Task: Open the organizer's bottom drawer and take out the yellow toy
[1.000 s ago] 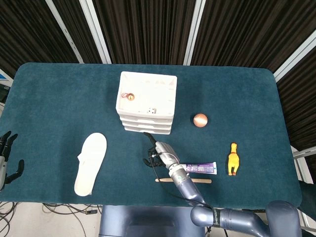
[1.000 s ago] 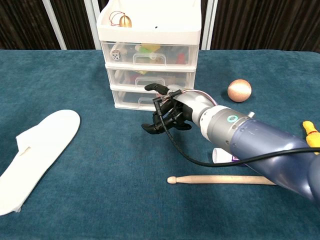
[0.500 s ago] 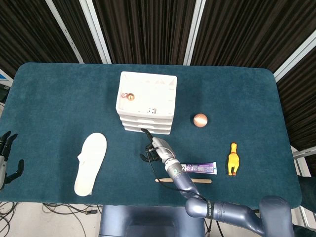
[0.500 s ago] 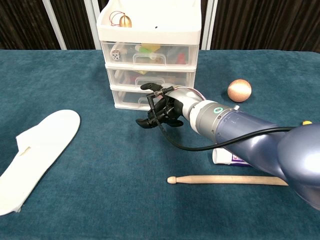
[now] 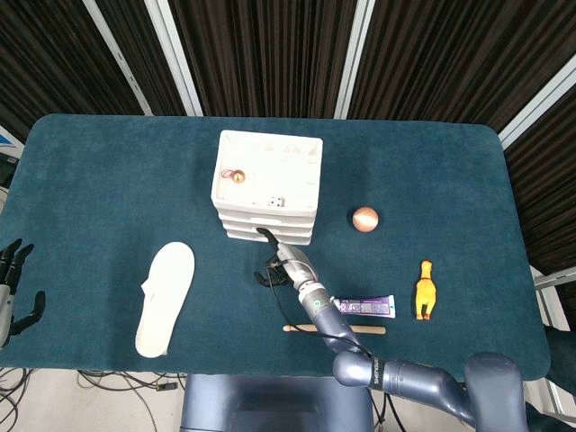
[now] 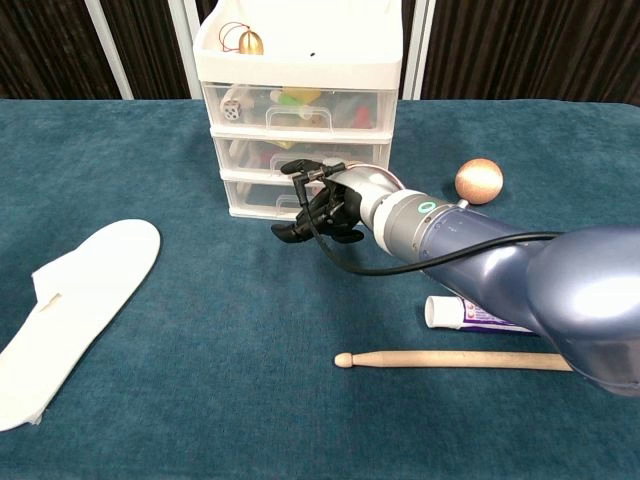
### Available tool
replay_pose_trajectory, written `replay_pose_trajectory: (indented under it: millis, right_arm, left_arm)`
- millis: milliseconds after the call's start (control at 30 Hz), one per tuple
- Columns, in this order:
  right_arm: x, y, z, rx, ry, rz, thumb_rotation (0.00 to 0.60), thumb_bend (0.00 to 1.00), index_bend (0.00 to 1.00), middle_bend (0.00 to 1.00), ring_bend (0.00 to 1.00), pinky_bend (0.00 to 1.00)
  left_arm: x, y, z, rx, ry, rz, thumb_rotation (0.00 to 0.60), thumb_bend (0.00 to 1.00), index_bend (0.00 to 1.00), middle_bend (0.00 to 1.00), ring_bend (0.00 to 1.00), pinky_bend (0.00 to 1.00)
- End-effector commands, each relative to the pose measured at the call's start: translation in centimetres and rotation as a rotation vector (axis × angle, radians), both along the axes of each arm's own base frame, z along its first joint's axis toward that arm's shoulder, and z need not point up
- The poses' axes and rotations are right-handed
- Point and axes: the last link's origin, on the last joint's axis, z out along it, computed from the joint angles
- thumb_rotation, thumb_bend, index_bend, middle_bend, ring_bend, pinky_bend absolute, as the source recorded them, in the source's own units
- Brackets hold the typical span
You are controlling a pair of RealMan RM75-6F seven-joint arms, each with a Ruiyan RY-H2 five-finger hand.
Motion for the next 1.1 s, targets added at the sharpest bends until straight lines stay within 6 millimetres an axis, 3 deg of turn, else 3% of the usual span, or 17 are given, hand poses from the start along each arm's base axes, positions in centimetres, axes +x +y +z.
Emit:
replay_pose_trajectory:
  millis: [33,1100]
  right_arm:
    - [0.0,-0.1,0.0,0.0,-0.003,-0.004,0.6,0.42,0.0,0.92,1.0,1.0]
    - [1.5,0.7,-1.7,0.056,-0.1,-0.043,0.6,0.47,0.0,0.93,1.0,1.0]
  left_arm:
    - [0.0,0.0,0.0,0.002,0.002,0.001,0.6,0.46,0.05,0.0,0.0,0.0]
    - [-0.1,0.0,0.1,0.013,0.005,0.011,0.6,0.46,0.05,0.0,0.0,0.0]
